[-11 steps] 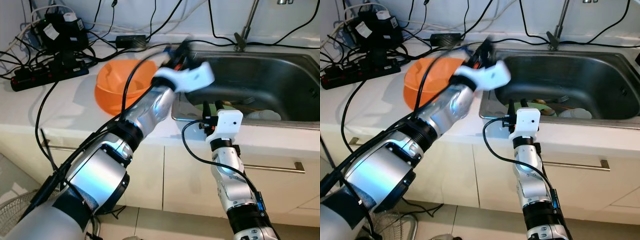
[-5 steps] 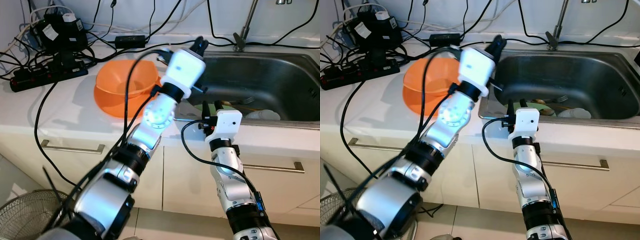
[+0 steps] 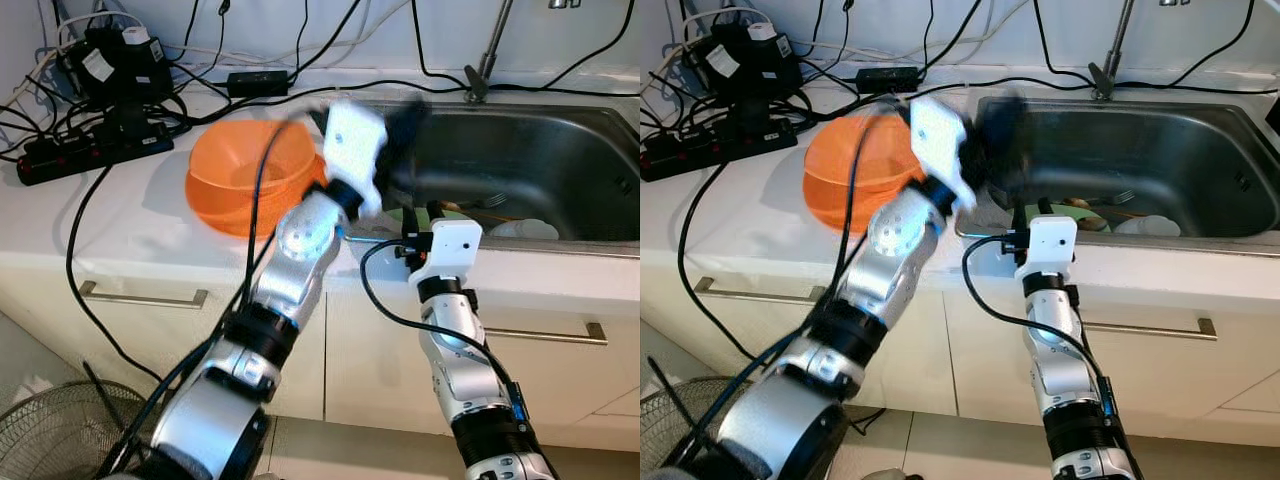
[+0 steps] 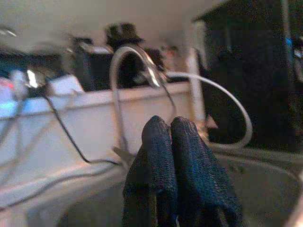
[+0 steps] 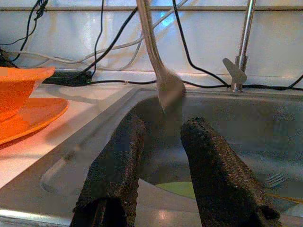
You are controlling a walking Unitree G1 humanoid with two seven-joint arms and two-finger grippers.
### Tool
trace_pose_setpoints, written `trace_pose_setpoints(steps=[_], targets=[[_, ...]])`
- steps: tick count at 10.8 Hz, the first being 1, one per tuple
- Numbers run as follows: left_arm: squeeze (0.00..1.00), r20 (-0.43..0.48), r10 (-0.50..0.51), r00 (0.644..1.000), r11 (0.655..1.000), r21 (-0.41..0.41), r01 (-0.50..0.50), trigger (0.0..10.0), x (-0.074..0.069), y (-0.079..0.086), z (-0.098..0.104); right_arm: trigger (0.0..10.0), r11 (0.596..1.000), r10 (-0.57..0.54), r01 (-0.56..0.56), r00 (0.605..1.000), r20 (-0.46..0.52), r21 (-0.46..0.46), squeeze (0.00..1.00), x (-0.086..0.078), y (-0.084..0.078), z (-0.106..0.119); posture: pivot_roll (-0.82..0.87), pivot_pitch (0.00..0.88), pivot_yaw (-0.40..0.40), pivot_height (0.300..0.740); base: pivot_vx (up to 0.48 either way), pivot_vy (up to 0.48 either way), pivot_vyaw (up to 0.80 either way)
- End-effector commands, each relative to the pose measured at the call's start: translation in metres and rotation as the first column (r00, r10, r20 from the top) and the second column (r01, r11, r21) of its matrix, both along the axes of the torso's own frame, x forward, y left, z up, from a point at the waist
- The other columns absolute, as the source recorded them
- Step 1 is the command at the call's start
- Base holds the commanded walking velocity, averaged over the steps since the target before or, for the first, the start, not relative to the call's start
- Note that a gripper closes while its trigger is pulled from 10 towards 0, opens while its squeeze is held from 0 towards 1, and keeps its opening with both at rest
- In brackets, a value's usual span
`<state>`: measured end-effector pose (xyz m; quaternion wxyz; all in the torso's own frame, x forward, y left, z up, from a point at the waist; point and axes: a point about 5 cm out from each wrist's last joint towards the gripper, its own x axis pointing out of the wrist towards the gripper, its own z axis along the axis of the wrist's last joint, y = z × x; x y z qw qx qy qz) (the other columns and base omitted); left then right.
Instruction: Kitchen organization
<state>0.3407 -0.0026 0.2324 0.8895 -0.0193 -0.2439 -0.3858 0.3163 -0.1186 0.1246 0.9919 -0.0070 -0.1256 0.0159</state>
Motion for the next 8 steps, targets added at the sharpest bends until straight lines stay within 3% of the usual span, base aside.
trace_pose_setpoints(steps=[1,5,8], targets=[[0.00,0.009,-0.034,0.999,0.999,0.002,0.034,10.0,-0.003,-0.003,0.003,10.0,1.000,0.001,-0.001,0.999,-0.033,-0.003,0.00,0.000,0.001,-0.006,0.05,0.000,0.070,0.740,0.000,0.000,0.00],[0.00,-0.051,-0.092,0.994,0.996,0.014,0.093,10.0,-0.009,-0.005,-0.006,10.0,1.000,-0.003,0.003,0.999,-0.032,0.003,0.00,0.000,0.002,-0.006,0.05,0.000,0.075,0.740,0.000,0.000,0.00],[0.00,-0.059,-0.040,0.997,0.998,0.049,0.043,10.0,-0.006,0.002,-0.012,10.0,1.000,-0.011,0.011,0.999,-0.031,0.006,0.00,0.000,0.001,-0.006,0.05,0.000,0.074,0.740,0.000,0.000,0.00]])
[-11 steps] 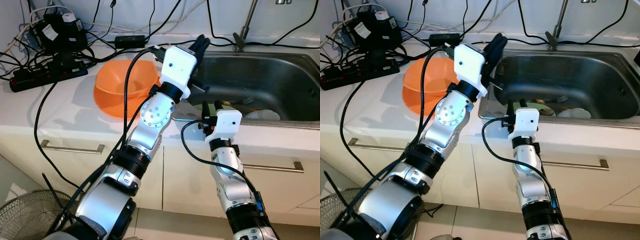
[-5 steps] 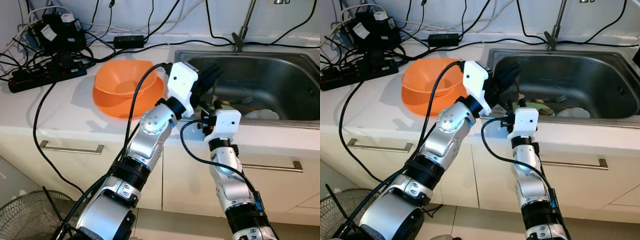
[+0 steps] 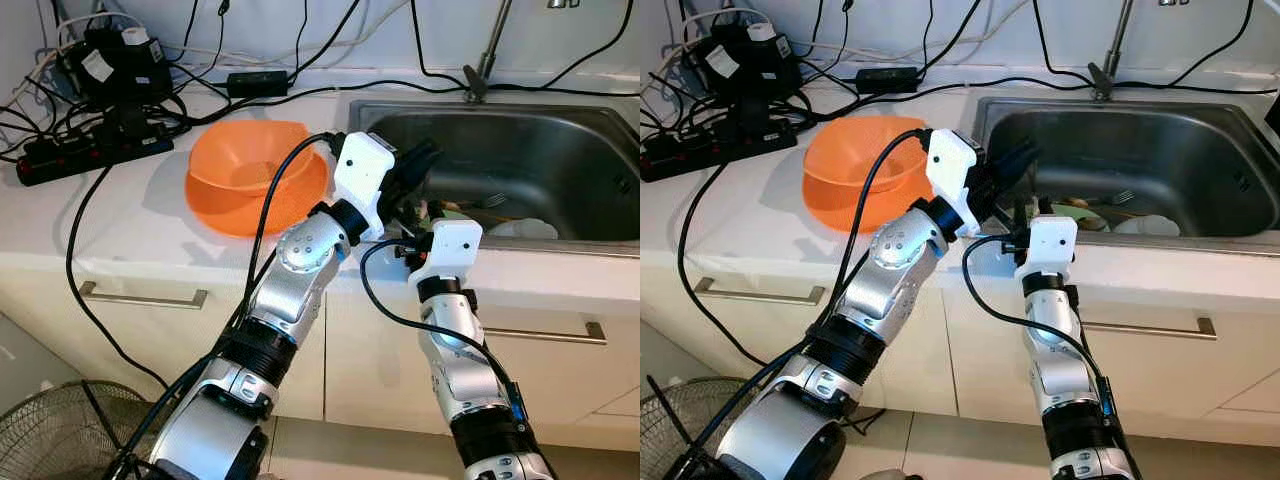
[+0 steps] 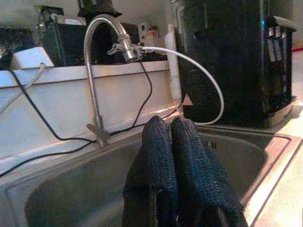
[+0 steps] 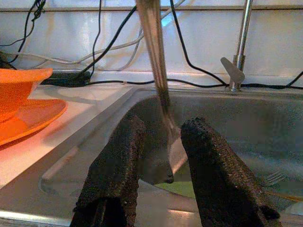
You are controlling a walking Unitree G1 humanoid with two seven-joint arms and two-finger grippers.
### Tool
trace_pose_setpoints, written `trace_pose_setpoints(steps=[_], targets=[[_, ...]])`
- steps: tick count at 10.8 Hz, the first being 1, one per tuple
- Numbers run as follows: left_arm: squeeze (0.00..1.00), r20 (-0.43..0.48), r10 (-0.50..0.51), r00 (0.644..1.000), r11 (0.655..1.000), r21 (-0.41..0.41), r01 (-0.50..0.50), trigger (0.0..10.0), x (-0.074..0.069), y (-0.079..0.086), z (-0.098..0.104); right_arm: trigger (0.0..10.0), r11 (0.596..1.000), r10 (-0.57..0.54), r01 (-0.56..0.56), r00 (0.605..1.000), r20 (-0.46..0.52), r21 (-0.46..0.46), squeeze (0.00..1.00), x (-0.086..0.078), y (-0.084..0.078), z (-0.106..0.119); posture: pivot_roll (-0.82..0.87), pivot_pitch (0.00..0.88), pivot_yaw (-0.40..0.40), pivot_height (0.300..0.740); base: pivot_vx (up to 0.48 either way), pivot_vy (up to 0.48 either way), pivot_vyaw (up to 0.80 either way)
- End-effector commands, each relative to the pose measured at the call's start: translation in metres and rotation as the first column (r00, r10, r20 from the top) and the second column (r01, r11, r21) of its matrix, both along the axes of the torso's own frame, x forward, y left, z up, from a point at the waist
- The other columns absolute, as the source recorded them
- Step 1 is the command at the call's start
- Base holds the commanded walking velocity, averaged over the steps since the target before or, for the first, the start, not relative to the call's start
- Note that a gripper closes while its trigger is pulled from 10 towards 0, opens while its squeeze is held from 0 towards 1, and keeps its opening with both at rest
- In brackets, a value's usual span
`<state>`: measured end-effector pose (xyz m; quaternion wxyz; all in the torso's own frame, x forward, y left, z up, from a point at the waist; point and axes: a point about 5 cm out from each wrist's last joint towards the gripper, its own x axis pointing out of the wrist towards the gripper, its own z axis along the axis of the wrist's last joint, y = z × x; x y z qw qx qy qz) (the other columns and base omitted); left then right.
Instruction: Kitchen organization
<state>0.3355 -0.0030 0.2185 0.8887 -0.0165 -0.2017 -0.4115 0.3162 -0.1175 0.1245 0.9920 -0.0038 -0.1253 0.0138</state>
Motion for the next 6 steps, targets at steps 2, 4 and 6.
trace_pose_setpoints(steps=[2,4,6], targets=[[0.00,0.008,0.030,1.000,0.999,0.011,-0.030,10.0,0.002,0.005,0.000,10.0,1.000,-0.007,0.006,1.000,-0.031,-0.001,0.00,0.000,0.000,-0.005,0.05,0.000,0.071,0.740,0.000,0.000,0.00],[0.00,-0.020,-0.009,1.000,0.999,0.043,0.010,10.0,0.000,0.004,-0.007,10.0,1.000,-0.013,0.012,1.000,-0.015,-0.001,0.00,0.003,-0.001,0.000,0.05,0.000,0.069,0.740,0.000,0.000,0.00],[0.00,-0.027,-0.028,0.999,0.999,0.043,0.029,10.0,-0.003,0.002,-0.010,10.0,1.000,-0.008,0.008,1.000,-0.007,0.004,0.00,0.004,0.000,0.002,0.05,0.000,0.068,0.740,0.000,0.000,0.00]])
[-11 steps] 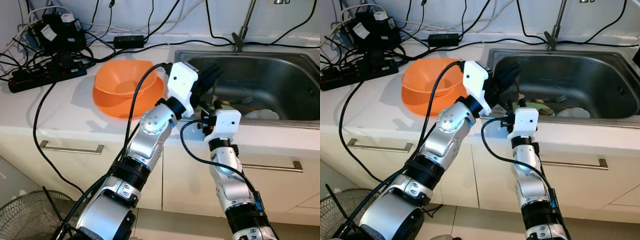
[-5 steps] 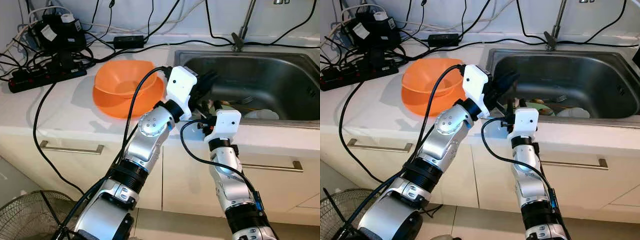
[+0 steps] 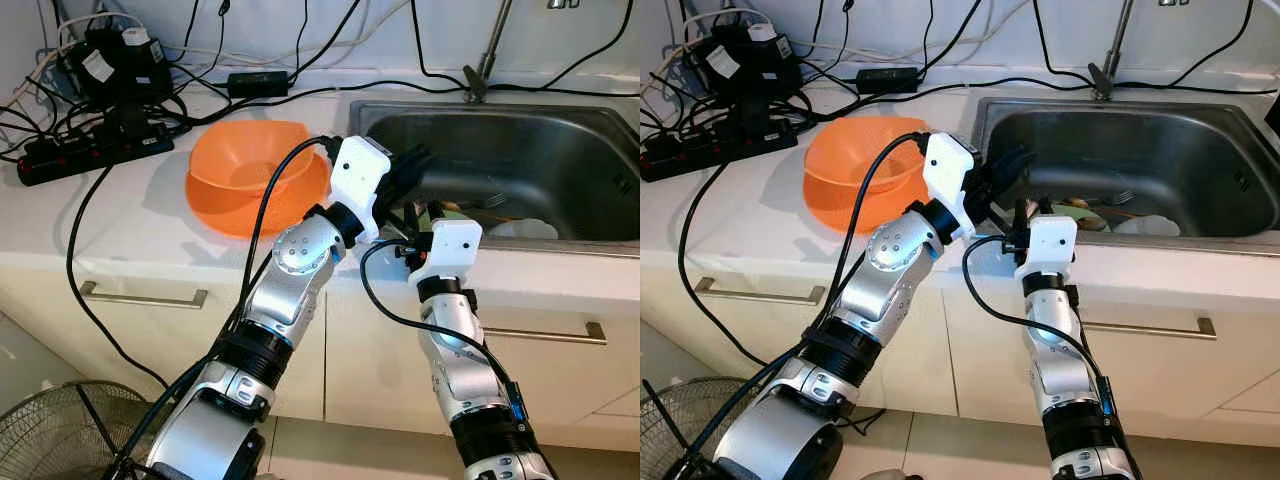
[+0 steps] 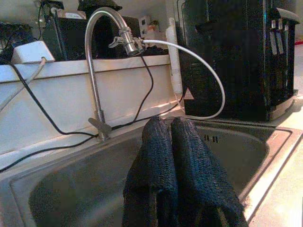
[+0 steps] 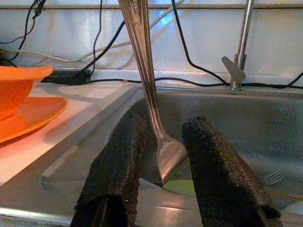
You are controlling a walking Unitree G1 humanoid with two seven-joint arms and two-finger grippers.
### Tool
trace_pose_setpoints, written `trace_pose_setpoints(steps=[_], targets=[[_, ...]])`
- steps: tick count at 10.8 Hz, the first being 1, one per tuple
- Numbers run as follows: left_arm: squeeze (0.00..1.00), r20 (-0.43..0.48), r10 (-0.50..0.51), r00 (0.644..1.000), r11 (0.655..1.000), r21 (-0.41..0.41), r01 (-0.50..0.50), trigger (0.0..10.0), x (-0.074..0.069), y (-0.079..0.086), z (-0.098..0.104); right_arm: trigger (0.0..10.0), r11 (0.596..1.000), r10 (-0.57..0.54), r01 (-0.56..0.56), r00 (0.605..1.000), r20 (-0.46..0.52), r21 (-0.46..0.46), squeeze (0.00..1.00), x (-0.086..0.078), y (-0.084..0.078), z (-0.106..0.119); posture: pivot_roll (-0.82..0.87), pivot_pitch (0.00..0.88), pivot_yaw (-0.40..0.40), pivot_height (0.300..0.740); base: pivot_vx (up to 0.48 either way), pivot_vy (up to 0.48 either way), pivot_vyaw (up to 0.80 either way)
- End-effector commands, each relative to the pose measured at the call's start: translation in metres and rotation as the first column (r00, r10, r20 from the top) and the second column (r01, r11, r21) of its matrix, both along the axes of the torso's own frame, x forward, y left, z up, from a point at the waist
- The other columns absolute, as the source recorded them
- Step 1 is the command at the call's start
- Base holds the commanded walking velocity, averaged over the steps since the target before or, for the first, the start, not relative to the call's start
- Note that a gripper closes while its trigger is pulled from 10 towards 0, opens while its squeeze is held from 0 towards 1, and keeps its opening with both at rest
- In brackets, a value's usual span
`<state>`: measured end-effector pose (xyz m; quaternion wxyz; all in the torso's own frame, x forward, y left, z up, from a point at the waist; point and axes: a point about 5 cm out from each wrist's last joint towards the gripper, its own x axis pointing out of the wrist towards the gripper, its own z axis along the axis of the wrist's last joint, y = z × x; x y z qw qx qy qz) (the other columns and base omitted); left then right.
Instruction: Kitchen organization
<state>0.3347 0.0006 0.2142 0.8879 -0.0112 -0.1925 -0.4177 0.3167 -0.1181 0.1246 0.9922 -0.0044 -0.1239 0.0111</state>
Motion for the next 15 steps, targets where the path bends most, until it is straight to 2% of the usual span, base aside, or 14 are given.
trace_pose_setpoints(steps=[1,5,6,13,14,15], targets=[[0.00,-0.016,-0.020,1.000,1.000,0.023,0.021,10.0,-0.002,-0.002,-0.006,10.0,1.000,0.000,0.000,1.000,-0.004,0.005,0.00,0.003,0.001,0.003,0.05,0.000,0.068,0.740,0.000,0.000,0.00],[0.00,-0.022,-0.058,0.998,0.998,0.026,0.058,10.0,-0.005,-0.004,-0.007,10.0,1.000,0.004,-0.004,1.000,0.013,0.014,0.00,0.004,0.003,0.008,0.05,0.000,0.072,0.740,0.000,0.000,0.00],[0.00,-0.015,-0.062,0.998,0.997,0.033,0.063,10.0,-0.007,-0.005,-0.008,10.0,1.000,0.003,-0.004,0.999,0.040,0.023,0.00,0.006,0.004,0.016,0.05,0.000,0.072,0.740,0.000,0.000,0.00],[0.00,-0.005,-0.046,0.999,0.998,0.050,0.046,10.0,-0.005,-0.003,-0.008,10.0,1.000,0.000,-0.002,0.998,0.069,0.030,0.00,0.011,0.003,0.026,0.05,0.000,0.070,0.740,0.000,0.000,0.00],[0.00,-0.004,-0.044,0.999,0.998,0.051,0.044,10.0,-0.005,-0.003,-0.008,3.5,1.000,-0.002,0.000,0.997,0.072,0.031,0.00,0.011,0.003,0.027,0.05,0.000,0.071,0.740,0.000,0.000,0.00],[0.00,-0.003,-0.044,0.999,0.998,0.052,0.044,10.0,-0.005,-0.003,-0.008,2.5,1.000,-0.004,0.002,0.997,0.073,0.031,0.00,0.012,0.002,0.027,0.05,0.000,0.071,0.740,0.000,0.000,0.00]])
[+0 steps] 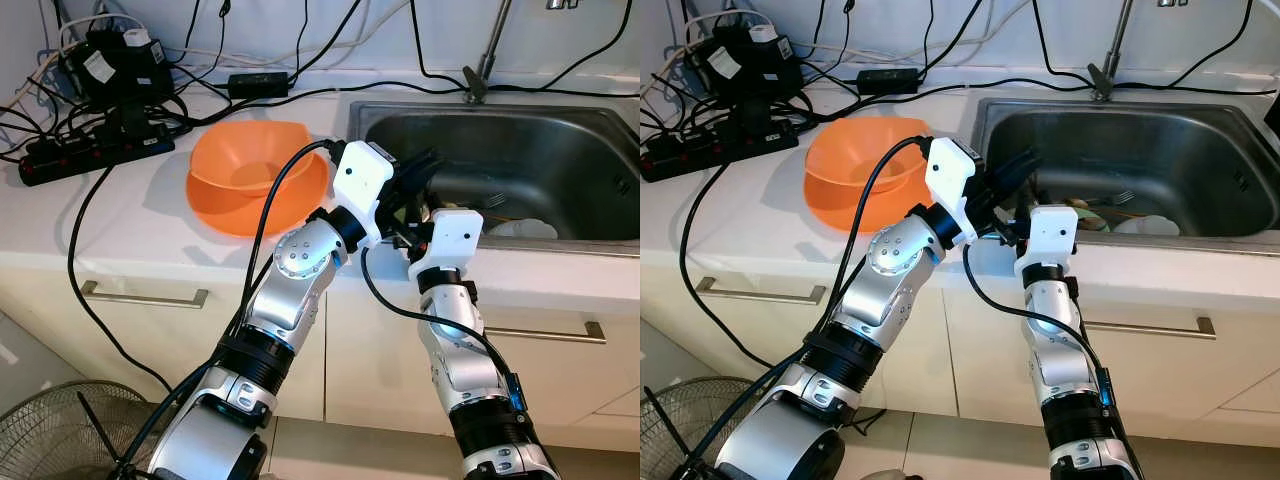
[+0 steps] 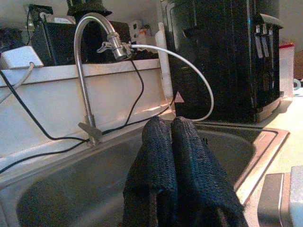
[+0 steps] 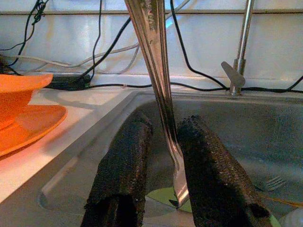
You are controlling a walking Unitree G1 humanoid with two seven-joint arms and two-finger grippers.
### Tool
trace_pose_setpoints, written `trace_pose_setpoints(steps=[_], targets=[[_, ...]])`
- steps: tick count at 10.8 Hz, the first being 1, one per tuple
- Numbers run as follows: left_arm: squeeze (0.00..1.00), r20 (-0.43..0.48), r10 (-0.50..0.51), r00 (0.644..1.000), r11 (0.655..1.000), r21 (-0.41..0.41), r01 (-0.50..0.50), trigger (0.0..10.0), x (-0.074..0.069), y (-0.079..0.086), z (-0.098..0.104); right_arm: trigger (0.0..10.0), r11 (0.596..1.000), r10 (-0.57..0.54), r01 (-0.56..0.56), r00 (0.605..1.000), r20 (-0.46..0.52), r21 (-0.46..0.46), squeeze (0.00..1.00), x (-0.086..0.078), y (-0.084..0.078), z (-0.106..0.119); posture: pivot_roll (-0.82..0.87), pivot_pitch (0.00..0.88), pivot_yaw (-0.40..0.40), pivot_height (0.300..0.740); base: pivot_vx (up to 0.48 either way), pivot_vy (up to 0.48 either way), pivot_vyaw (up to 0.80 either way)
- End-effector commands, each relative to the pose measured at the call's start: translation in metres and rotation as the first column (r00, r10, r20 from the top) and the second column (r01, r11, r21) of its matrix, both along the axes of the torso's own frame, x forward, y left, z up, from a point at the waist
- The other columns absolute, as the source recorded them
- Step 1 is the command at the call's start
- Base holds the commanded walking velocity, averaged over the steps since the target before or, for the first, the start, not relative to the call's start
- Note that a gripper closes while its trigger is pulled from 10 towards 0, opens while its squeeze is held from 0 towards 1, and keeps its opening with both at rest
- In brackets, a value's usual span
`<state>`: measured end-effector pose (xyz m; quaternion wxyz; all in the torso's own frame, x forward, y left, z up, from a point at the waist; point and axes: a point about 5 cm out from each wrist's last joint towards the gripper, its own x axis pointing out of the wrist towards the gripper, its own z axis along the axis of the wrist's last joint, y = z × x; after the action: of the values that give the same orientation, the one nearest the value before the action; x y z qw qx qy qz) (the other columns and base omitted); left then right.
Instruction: Kitchen organization
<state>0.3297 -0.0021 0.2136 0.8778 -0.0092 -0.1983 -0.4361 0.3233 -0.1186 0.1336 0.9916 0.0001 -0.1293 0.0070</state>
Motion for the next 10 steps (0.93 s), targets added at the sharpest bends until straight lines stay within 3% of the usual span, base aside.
trace_pose_setpoints(steps=[1,2,8,9,10], targets=[[0.00,-0.016,-0.001,1.000,0.999,0.046,0.002,10.0,0.0003,0.0000,-0.0077,0.6,1.000,-0.002,0.001,0.998,0.065,0.019,0.00,0.0062,0.0017,0.0193,0.05,0.000,0.069,0.740,0.000,0.000,0.00],[0.00,-0.016,-0.001,1.000,0.999,0.047,0.002,10.0,0.0003,0.0000,-0.0078,0.0,1.000,-0.007,0.005,0.998,0.066,0.018,0.00,0.0070,0.0007,0.0197,0.05,0.000,0.069,0.740,0.000,0.000,0.00],[0.00,-0.018,0.030,0.999,0.999,0.037,-0.030,10.0,0.0012,0.0027,-0.0091,0.0,1.000,-0.028,0.027,0.997,0.067,0.014,0.00,0.0095,-0.0042,0.0209,0.05,0.000,0.068,0.740,0.000,0.000,0.00],[1.00,-0.033,0.046,0.998,0.999,0.021,-0.046,10.0,0.0024,0.0051,-0.0100,0.0,1.000,-0.027,0.027,0.997,0.066,0.014,0.00,0.0095,-0.0041,0.0206,0.05,0.000,0.069,0.740,0.000,0.000,0.00],[1.00,-0.038,0.044,0.998,0.999,0.023,-0.043,10.0,0.0022,0.0064,-0.0111,0.0,1.000,-0.028,0.027,0.997,0.065,0.014,0.00,0.0093,-0.0039,0.0203,0.05,0.000,0.067,0.740,0.000,0.000,0.00]])
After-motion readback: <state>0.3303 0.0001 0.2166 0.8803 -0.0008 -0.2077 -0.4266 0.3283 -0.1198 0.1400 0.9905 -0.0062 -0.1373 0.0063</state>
